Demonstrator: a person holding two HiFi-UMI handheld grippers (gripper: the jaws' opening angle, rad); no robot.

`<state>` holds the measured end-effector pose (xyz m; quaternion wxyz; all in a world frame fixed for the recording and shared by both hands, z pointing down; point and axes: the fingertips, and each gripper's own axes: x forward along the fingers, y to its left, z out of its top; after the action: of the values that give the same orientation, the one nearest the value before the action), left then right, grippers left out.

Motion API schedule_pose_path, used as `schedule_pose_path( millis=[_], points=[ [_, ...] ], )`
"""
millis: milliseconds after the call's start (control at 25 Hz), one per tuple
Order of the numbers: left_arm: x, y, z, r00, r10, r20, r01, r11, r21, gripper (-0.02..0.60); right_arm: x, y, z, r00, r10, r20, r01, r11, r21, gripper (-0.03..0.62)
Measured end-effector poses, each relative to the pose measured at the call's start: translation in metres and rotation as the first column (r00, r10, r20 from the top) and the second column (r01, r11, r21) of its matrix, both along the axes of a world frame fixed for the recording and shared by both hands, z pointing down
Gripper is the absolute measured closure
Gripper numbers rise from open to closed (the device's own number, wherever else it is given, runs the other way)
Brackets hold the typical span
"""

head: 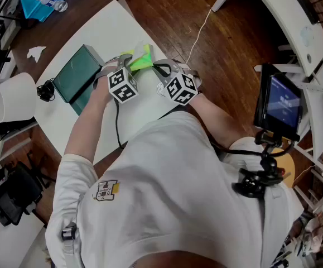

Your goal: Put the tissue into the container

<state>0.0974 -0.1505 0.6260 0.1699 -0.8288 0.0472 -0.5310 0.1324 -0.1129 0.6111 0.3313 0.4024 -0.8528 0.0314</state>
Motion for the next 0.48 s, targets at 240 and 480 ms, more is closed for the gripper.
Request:
schedule_pose_path(
  millis=[240,480],
  points=[
    [-0.033,0.01,-0.019,0.999,0.011,-0.04,-0.009,0.999,0.051,0.407,-0.035,0.011,-0.026,1.0,0.014,0.005,-0.014,0.999,0.041,0.594],
    [-0.059,0.017,-0.053,0.998,-0.003,-0.066,0.013,0.99,0.142,0.41,-0.063,0.018,-0.057,0.999,-0.047,-0.001,0.047,0.993,0.104,0.594]
  ],
)
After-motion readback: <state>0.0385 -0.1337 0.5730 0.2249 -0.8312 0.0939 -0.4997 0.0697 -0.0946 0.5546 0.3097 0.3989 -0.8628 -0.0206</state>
